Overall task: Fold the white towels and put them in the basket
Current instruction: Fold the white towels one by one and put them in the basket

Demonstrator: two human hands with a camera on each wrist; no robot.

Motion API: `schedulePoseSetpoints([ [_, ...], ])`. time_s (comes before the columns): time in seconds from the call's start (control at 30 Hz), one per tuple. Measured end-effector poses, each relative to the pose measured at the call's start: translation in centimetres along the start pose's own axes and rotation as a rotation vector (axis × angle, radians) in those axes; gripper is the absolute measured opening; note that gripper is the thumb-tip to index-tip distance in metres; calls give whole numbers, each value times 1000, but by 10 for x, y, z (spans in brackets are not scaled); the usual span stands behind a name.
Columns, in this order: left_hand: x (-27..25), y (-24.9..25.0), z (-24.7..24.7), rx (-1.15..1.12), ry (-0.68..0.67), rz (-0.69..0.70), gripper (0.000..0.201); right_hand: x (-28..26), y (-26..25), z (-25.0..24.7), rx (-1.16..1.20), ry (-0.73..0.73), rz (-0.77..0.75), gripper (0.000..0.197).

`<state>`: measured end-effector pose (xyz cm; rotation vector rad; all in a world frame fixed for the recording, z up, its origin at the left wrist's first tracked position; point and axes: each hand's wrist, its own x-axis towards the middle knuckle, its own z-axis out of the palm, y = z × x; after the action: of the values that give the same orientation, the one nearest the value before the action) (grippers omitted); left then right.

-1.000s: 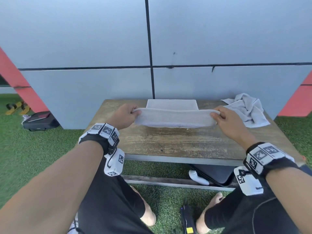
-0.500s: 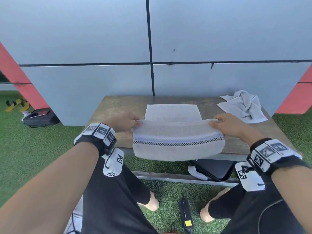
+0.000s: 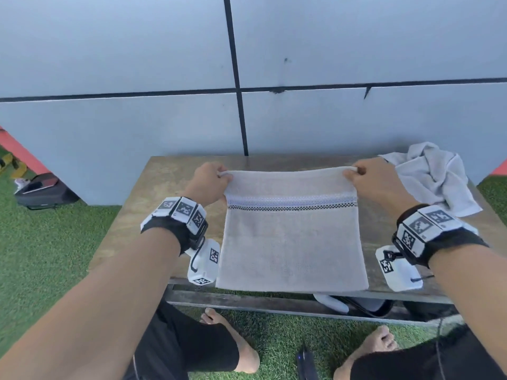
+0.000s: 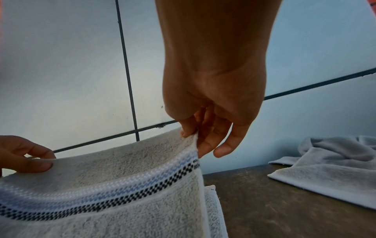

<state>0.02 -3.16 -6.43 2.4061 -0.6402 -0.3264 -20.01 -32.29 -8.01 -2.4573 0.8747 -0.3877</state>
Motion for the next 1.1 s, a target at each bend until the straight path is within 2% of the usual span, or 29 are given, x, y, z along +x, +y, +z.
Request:
schedulePoseSetpoints([
  [0.13, 49, -6, 21, 57, 11, -60, 18, 45, 14, 27, 27, 0, 15, 16],
  [0.23, 79, -16, 39, 92, 11, -104, 23, 71, 26, 52, 15, -38, 55, 9],
  [0.37, 106, -31, 61, 157, 30, -152, 29, 97, 42, 83, -14, -58, 113, 9],
  [0.53, 121, -44, 80, 224, 52, -122, 25, 106, 50, 103, -71, -54, 118, 11],
  [0.77, 123, -49, 76, 111, 75, -123, 15, 105, 47, 99, -56, -40, 136, 6],
  [0.93, 124, -47, 75, 143, 39, -147, 32, 104, 44, 102, -72, -68, 133, 6],
  [1.0, 125, -45, 75, 160, 49, -160, 27, 104, 43, 103, -88, -63, 137, 6],
  [1.1, 124, -40, 74, 184, 27, -135, 9, 105, 41, 103, -112, -56, 112, 5],
])
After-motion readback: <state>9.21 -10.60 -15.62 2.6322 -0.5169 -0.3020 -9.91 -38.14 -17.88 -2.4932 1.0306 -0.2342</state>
